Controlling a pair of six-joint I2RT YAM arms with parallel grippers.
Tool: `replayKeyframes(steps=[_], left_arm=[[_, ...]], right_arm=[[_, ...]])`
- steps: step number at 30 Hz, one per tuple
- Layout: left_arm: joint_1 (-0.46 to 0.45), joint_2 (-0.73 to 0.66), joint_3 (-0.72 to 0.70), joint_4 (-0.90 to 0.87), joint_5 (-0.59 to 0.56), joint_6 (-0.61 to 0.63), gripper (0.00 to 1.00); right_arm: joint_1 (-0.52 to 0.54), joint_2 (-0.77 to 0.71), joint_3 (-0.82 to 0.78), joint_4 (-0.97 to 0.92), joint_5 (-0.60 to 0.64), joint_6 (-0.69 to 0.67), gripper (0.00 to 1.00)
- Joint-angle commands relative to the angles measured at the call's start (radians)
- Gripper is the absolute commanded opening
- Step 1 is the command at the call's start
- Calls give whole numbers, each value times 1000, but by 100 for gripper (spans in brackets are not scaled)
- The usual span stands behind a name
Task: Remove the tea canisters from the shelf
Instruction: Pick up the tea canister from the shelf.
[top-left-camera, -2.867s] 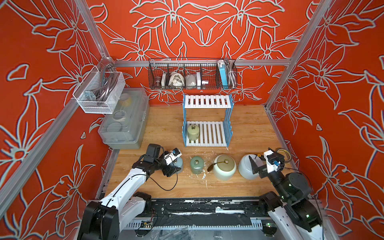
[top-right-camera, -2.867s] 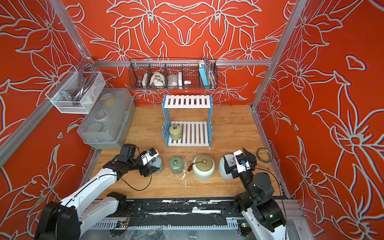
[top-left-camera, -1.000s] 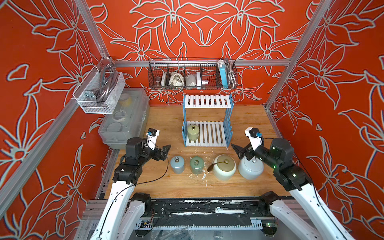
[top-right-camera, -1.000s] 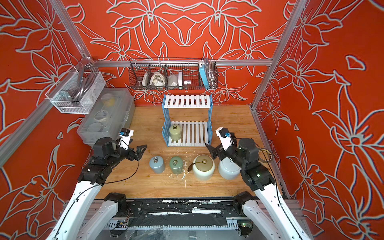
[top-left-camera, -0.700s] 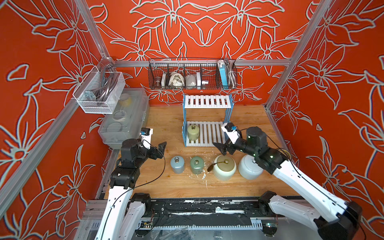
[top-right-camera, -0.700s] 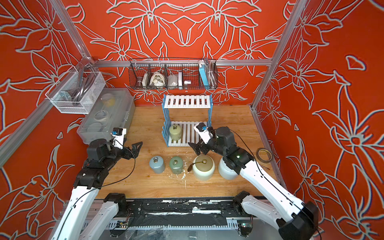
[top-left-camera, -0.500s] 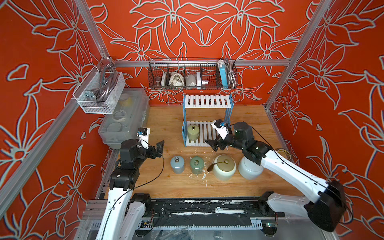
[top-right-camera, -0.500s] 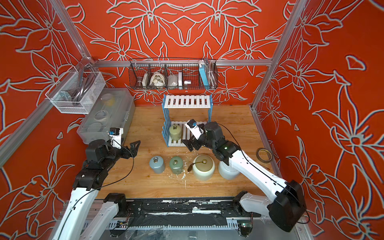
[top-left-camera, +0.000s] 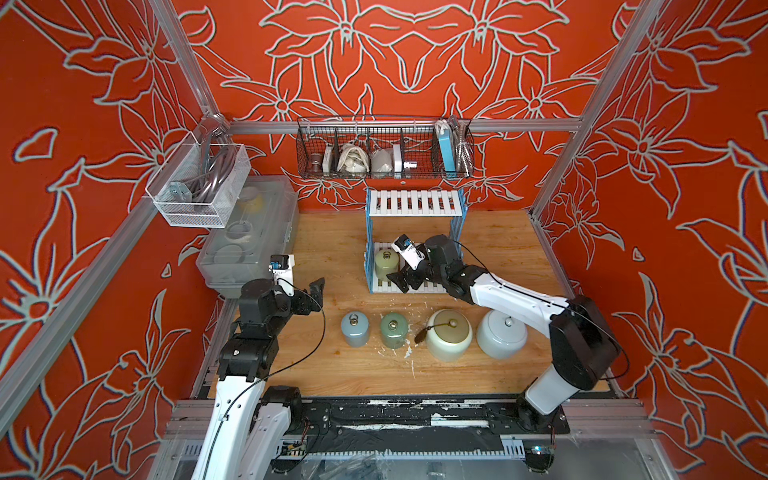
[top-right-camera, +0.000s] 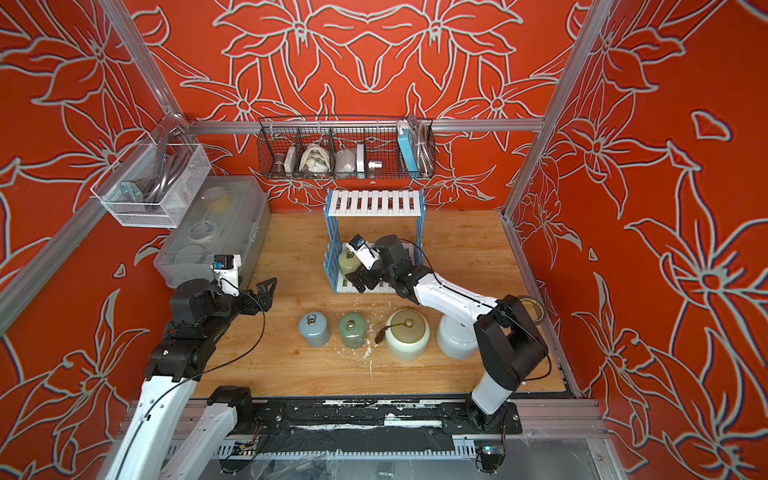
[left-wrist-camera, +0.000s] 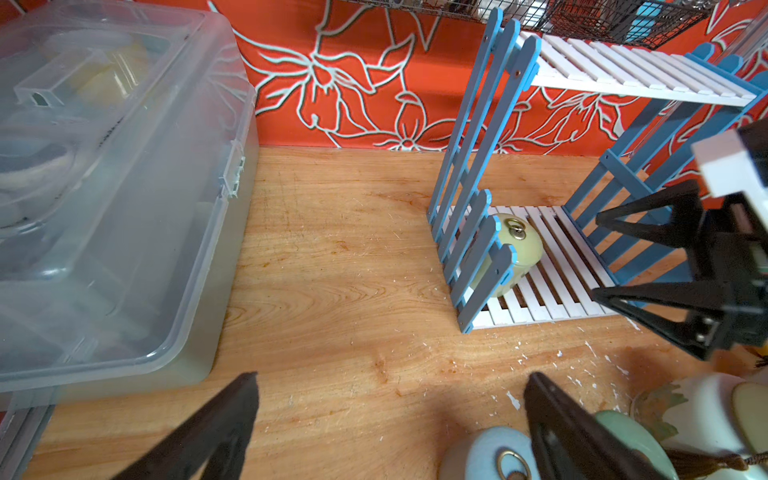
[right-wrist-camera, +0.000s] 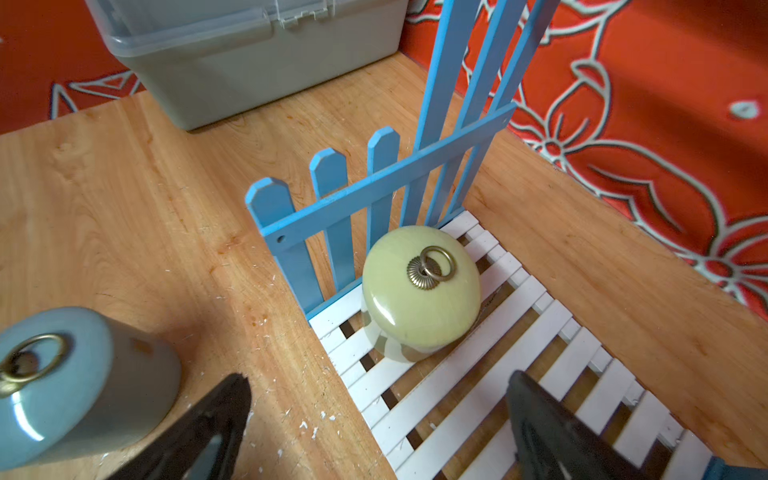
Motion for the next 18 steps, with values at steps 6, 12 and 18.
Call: replayKeyframes(steps=[6, 12, 18], left_arm=[[-4, -2, 18, 23, -27, -28, 98], [-1, -4, 11, 31, -23, -27, 98], [-1, -7, 7, 35, -20, -24, 98]], right_arm=[[4, 132, 103, 68, 51, -10, 100], [3, 213, 154, 77, 58, 4, 100], [1, 276, 193, 74, 53, -3, 100]])
